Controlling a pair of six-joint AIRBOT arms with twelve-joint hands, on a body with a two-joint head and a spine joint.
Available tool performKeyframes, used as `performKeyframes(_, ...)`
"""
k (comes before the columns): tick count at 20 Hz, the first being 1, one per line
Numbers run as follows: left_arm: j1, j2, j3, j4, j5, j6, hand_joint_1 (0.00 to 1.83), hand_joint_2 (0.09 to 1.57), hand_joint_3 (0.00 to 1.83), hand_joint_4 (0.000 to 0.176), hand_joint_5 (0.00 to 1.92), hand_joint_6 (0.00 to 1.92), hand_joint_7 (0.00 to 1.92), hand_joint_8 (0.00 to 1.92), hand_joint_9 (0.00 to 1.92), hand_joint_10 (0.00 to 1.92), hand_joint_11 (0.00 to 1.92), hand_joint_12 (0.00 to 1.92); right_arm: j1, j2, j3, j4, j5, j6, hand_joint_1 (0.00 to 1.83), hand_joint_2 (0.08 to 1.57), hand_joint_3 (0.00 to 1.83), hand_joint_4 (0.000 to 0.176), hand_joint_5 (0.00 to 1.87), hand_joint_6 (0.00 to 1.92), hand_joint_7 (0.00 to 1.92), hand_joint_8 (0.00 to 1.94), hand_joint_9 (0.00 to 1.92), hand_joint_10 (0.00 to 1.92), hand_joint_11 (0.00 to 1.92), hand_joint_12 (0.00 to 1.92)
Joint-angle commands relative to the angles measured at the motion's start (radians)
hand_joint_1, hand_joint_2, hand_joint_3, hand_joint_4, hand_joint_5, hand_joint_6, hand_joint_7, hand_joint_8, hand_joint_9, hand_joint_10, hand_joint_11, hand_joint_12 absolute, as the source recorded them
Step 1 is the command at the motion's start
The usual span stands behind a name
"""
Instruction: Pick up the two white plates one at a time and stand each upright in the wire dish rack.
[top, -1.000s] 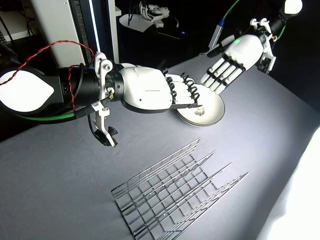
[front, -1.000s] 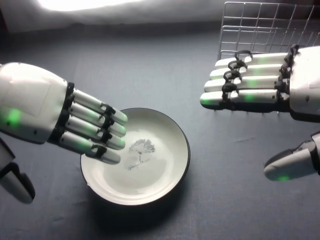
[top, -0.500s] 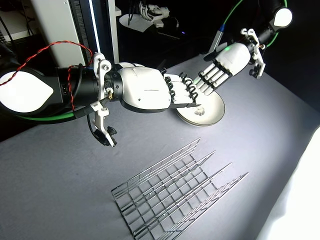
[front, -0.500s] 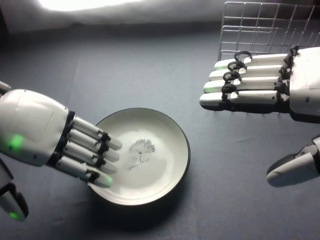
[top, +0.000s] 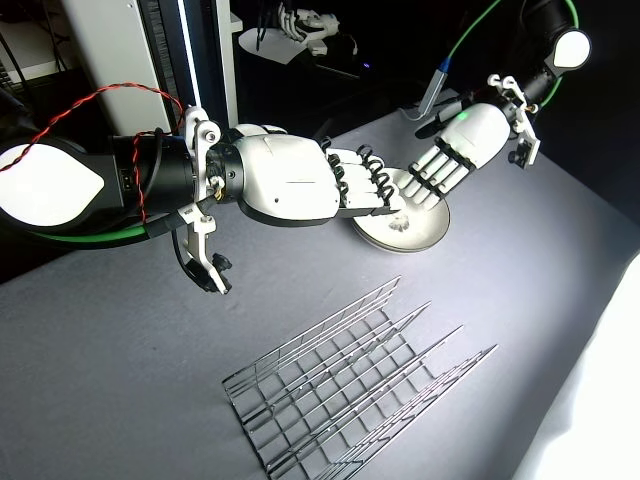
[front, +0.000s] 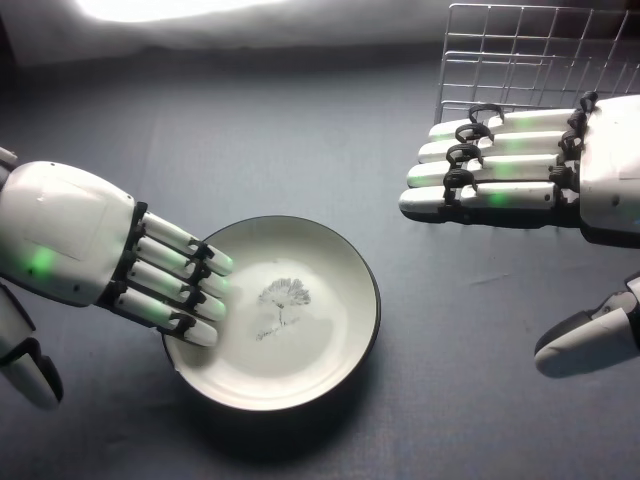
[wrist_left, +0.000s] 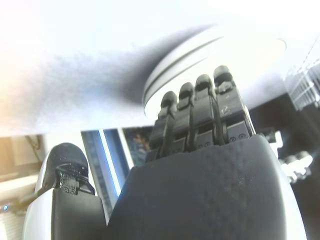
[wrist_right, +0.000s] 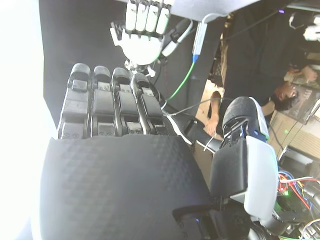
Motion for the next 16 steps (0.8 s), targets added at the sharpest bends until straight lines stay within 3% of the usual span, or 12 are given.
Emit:
performKeyframes(1, -0.010, -0.002, 0.009, -0.054, -0.037, -0.001, 0.00, 1.11, 0.00, 0.000, 0.08, 0.01, 0.08, 0.01, 0.07, 0.01, 0.05, 0.03, 0.003, 0.006, 0.001, 0.053, 0.098, 0.002, 0.00, 1.03, 0.00, 0.000, 0.00, 0.00, 0.00, 0.00, 0.00, 0.00, 0.00, 0.00)
performKeyframes(16, -0.010, -0.033, 0.052, 0.048, -0.051, -0.011, 0.00, 1.11, 0.00, 0.000, 0.09, 0.00, 0.11, 0.00, 0.09, 0.01, 0.04, 0.06, -0.001, 0.005, 0.001, 0.053, 0.103, 0.002, 0.00, 1.00, 0.00, 0.000, 0.00, 0.00, 0.00, 0.00, 0.00, 0.00, 0.00, 0.00)
